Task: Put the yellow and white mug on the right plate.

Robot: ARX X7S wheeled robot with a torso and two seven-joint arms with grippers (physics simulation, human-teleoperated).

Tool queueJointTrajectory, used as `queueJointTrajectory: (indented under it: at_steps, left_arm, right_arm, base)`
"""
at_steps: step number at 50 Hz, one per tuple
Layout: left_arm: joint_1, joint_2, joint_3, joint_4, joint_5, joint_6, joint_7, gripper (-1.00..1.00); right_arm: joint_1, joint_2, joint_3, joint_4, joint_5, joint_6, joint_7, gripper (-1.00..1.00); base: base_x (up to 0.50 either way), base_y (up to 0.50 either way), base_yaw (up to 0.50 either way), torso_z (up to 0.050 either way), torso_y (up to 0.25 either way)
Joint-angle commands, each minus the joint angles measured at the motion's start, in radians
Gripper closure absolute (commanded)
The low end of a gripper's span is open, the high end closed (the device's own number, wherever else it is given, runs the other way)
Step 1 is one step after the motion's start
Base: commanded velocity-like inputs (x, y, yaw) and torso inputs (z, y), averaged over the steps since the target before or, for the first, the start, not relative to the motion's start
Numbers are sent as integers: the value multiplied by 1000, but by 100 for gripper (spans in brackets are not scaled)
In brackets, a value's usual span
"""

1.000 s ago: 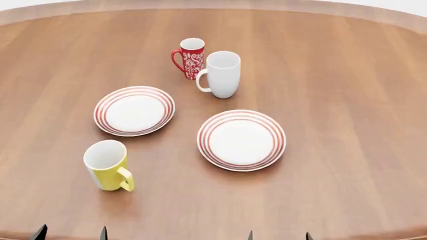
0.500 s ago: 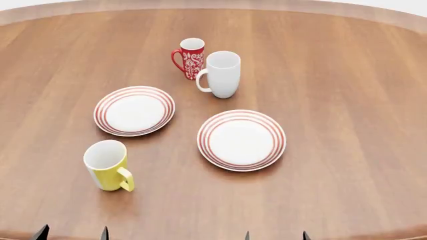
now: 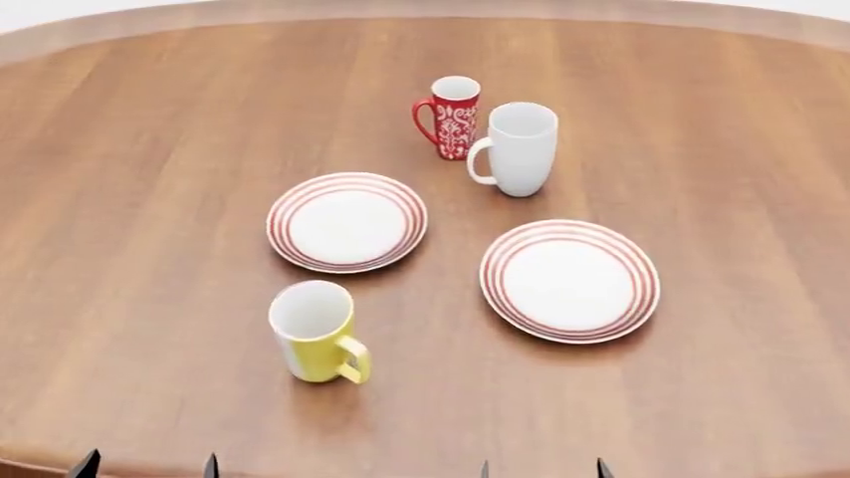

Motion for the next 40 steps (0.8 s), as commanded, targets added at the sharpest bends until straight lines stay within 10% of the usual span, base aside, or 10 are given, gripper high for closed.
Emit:
queueJointTrajectory:
  at_steps: [1,40]
  left_arm:
    - [-2,-12,18,-2,-10,-2,-16,-100]
    - [-8,-43,60,-8,-38,2,-50,-100]
  right_arm:
    - [2,12,-18,0,9,-6,13,-100]
    - [5,48,-56,-26,17,22,66,-100]
  base:
    - [0,500,0,0,0]
    - [147,68,0,0,0]
